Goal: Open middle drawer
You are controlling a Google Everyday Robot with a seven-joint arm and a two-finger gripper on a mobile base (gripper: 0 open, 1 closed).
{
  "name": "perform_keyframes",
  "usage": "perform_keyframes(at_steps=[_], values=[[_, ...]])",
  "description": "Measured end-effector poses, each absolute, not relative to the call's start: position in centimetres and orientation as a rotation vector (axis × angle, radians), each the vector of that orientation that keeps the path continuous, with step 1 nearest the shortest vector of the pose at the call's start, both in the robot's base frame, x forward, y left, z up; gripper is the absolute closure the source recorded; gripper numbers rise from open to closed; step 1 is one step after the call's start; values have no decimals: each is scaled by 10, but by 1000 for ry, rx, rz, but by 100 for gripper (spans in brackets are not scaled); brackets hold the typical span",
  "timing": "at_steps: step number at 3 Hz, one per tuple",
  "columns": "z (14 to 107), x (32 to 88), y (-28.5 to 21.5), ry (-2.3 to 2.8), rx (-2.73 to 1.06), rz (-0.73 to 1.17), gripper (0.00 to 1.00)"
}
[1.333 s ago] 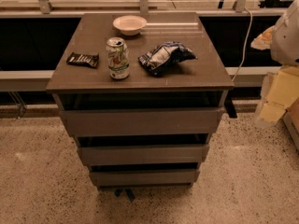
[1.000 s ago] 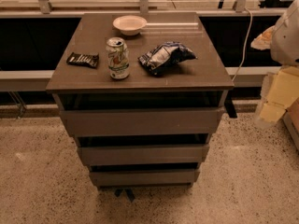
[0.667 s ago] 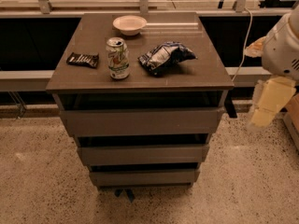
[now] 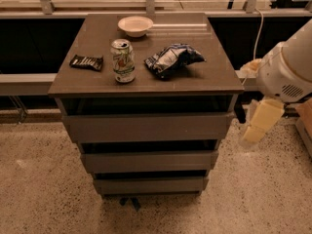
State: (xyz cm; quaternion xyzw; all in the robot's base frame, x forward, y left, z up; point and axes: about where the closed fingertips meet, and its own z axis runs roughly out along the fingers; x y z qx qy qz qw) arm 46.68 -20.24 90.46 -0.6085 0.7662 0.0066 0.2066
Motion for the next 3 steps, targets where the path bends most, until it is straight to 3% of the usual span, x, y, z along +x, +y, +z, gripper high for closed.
perform_keyframes(at_steps=[3], values=[[755, 469, -121, 1947, -2084, 279, 0]])
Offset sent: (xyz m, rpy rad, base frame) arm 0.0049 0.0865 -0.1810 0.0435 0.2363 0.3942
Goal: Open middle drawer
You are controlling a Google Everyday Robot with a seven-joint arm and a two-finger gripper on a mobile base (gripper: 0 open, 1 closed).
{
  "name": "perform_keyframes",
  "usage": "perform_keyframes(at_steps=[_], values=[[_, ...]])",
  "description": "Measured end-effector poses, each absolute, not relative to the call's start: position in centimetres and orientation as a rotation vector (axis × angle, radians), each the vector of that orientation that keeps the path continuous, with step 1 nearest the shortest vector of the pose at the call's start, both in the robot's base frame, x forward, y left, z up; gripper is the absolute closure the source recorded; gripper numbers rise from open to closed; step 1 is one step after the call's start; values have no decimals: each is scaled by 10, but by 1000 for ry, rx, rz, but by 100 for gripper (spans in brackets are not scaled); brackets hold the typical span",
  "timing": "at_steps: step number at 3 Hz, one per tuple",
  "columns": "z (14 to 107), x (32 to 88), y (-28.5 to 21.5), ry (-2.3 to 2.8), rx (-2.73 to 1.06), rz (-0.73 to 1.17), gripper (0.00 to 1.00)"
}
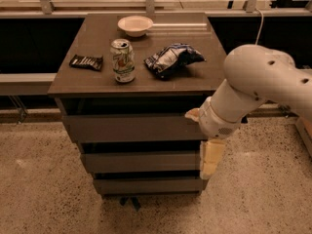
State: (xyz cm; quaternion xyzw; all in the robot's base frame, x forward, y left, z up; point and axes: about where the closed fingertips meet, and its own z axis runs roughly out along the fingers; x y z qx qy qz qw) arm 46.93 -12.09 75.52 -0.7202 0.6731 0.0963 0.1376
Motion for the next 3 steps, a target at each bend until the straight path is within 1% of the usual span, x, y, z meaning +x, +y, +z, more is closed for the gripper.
perform_keyframes(at_steps=[1, 2, 3], values=[[717, 460, -99, 1926, -2171, 293, 0], [677, 447, -88, 1943, -2207, 339, 0], [636, 438, -87, 1987, -2195, 391, 0]])
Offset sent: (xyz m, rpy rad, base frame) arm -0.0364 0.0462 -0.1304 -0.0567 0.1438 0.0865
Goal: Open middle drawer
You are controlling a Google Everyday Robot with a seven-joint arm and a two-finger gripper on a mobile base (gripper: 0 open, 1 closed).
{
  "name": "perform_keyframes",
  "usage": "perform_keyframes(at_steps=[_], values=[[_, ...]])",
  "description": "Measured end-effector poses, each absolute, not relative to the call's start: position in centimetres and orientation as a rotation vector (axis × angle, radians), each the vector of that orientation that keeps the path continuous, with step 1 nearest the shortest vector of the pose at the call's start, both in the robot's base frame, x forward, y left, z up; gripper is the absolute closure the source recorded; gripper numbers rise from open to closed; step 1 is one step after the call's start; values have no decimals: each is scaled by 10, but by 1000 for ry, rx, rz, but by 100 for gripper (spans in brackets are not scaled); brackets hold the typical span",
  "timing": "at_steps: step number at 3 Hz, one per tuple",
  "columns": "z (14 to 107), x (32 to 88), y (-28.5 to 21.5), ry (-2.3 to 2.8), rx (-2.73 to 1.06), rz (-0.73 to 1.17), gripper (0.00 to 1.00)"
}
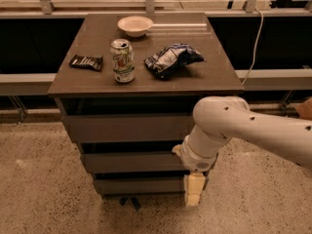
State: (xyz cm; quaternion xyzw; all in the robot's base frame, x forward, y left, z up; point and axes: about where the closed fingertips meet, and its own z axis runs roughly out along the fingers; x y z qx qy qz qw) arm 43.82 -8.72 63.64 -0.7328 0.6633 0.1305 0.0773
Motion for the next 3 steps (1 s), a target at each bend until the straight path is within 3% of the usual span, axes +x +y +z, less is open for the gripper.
perform_keyframes(at_steps=[3], values=[[555, 442, -102, 2106, -2052, 496, 0]])
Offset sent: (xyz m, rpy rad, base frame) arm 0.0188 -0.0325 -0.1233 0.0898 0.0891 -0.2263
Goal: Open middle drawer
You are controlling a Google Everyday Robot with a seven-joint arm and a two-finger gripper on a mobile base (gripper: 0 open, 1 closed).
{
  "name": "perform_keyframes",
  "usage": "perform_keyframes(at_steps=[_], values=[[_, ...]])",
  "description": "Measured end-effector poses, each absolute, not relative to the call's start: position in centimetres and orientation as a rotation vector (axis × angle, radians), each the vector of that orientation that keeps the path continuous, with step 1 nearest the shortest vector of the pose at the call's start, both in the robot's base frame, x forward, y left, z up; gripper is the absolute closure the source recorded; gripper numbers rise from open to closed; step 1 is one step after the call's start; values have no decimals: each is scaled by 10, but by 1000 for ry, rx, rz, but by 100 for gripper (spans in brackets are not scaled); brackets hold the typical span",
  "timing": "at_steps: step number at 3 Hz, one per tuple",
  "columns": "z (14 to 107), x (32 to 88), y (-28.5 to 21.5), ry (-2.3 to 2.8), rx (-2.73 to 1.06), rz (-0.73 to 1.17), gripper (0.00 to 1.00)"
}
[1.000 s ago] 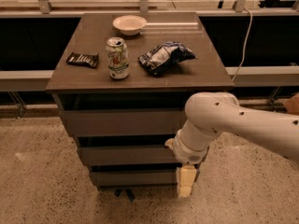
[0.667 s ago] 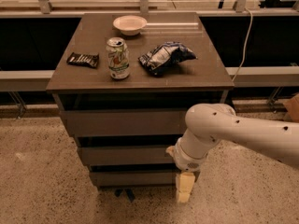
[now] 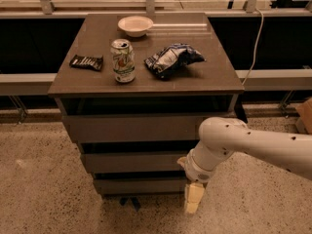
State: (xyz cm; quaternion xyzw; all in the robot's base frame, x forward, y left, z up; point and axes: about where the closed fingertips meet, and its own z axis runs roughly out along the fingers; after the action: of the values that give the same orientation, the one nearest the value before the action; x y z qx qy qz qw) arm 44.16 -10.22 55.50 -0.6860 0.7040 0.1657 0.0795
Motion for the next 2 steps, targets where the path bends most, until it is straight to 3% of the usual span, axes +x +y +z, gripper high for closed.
perform_keyframes(at_steps=[2], values=[[506, 466, -131, 2108, -2019, 392, 0]])
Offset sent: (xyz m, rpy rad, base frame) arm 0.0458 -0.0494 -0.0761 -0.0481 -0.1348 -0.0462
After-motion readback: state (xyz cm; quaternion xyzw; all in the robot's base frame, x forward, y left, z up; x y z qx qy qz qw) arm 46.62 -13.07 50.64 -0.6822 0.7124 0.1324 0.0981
